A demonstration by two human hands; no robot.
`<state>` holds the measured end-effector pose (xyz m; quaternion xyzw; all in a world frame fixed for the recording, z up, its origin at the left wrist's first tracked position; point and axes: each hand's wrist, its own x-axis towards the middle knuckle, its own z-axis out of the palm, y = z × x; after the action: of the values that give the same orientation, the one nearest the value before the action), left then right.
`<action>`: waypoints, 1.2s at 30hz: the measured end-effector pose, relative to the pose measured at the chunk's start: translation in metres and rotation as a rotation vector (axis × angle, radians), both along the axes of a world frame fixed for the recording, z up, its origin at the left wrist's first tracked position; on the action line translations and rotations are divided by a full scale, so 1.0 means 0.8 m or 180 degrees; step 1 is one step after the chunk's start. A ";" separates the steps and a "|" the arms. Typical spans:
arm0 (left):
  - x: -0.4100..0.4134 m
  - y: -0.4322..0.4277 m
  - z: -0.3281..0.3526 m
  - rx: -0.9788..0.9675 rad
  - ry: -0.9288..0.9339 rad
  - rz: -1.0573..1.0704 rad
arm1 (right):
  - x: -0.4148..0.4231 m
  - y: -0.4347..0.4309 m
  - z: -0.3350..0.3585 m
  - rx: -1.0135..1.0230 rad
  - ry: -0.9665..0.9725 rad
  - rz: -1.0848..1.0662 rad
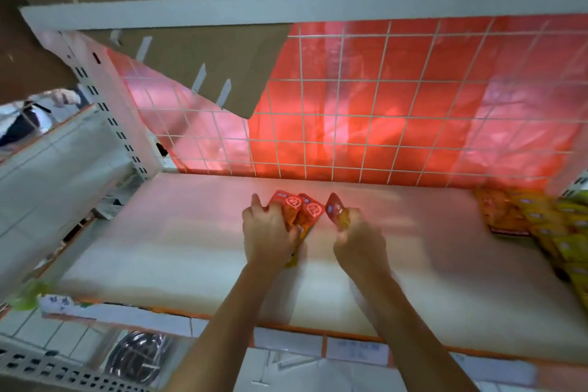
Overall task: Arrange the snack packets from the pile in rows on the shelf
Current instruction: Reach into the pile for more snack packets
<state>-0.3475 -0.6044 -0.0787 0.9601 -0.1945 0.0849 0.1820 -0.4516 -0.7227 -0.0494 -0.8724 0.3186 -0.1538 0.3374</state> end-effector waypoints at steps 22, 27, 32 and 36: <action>-0.339 -0.310 0.064 -0.3039 0.4090 -0.1759 | -0.357 -0.241 0.018 0.1126 -0.1760 -0.1759; -0.452 -0.391 0.051 -0.2828 0.4238 -0.1746 | -0.488 -0.323 0.006 0.1079 -0.1674 -0.2067; -0.539 -0.461 0.050 -0.2577 0.4442 -0.2053 | -0.594 -0.369 0.024 0.1377 -0.1909 -0.2212; -0.584 -0.515 0.051 -0.2356 0.4222 -0.2161 | -0.644 -0.410 0.025 0.1608 -0.2148 -0.2151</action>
<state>-0.8146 -1.0163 -0.0376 0.5782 -0.2854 -0.4996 0.5785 -0.9671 -1.0504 -0.0291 -0.5152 0.4824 -0.4441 0.5519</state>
